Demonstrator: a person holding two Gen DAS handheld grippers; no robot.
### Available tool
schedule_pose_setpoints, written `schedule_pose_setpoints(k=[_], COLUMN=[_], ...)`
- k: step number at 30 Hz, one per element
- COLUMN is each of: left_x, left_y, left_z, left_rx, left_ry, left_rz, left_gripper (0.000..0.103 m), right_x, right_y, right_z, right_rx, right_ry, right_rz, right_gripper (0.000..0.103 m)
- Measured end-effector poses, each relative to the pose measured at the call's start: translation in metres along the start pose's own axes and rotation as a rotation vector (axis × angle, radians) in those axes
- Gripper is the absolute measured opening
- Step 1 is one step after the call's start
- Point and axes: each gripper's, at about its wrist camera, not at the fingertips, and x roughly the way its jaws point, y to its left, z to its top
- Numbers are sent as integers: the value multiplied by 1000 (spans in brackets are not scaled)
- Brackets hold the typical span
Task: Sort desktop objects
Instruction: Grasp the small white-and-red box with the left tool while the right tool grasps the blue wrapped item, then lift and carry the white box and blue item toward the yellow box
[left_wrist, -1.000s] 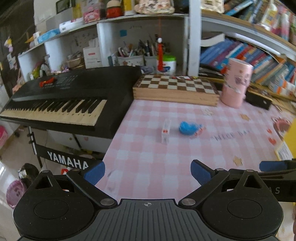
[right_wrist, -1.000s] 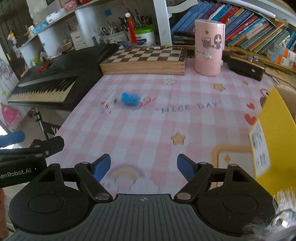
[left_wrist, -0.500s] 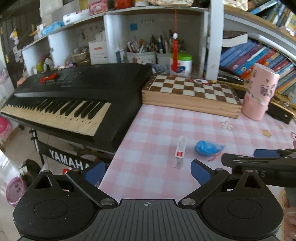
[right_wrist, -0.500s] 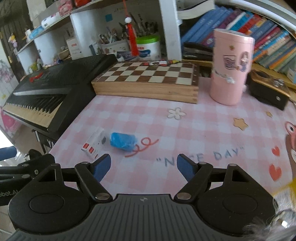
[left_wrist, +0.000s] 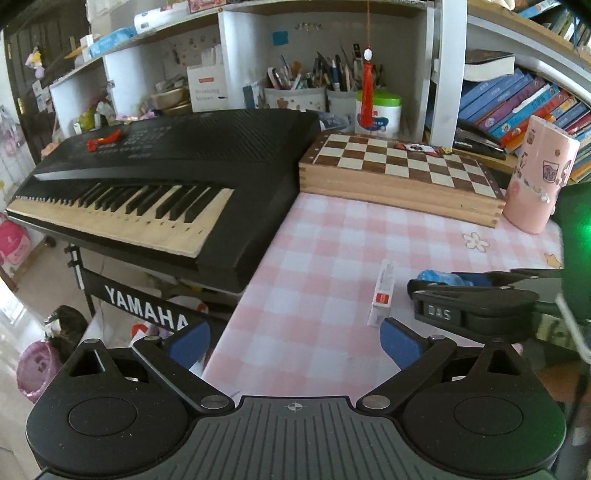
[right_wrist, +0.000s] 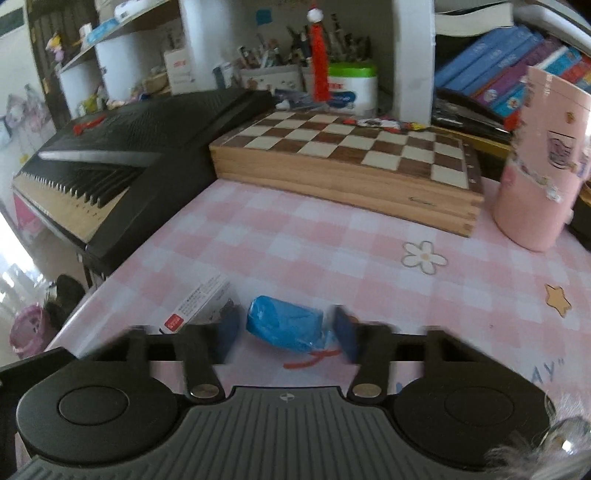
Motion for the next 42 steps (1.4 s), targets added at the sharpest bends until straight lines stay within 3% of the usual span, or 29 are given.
schedule_pose_setpoints(k=[4,10,13,15,17,18,20,23,31,35,42], left_x=[16,47,61,71,79,79,78,59,-40,-86,-160], left_y=[-11,-34,-43,-49,-53,-54,-54,-41,-1,17,38], left_z=[5,9,13,13,12,10,9,9,-3,-26,-71], left_rx=[8,-16,-11,27,59,72,88,31,-10,1,40], left_ry=[-6,-7,-3,5,30,21,25,28,-49,-38,-87], left_rz=[-46,-86,-107,-112,-113,-113,-128,-174,-280,-316,-408], left_gripper=[94,74,58,35,24,13,13,13,13,13,13], right_x=[-26,-48,-55,-59,-65,-68,-76,-88,-148,-185,-245], right_y=[-15,-32,-35,-36,-35,-34,-31,-26,-9,3,40], right_z=[3,1,-2,-5,-7,-8,-10,-15,-34,-50,-96], right_rx=[3,68,100,121,131,132,129,129,132,166,209], right_ry=[-62,-43,-24,-20,-23,-26,-30,-38,-73,-90,-83], right_rz=[-44,-58,-39,-36,-37,-38,-42,-50,-72,-59,-48], right_gripper=[38,38,38,38,38,38,38,38,38,38,38])
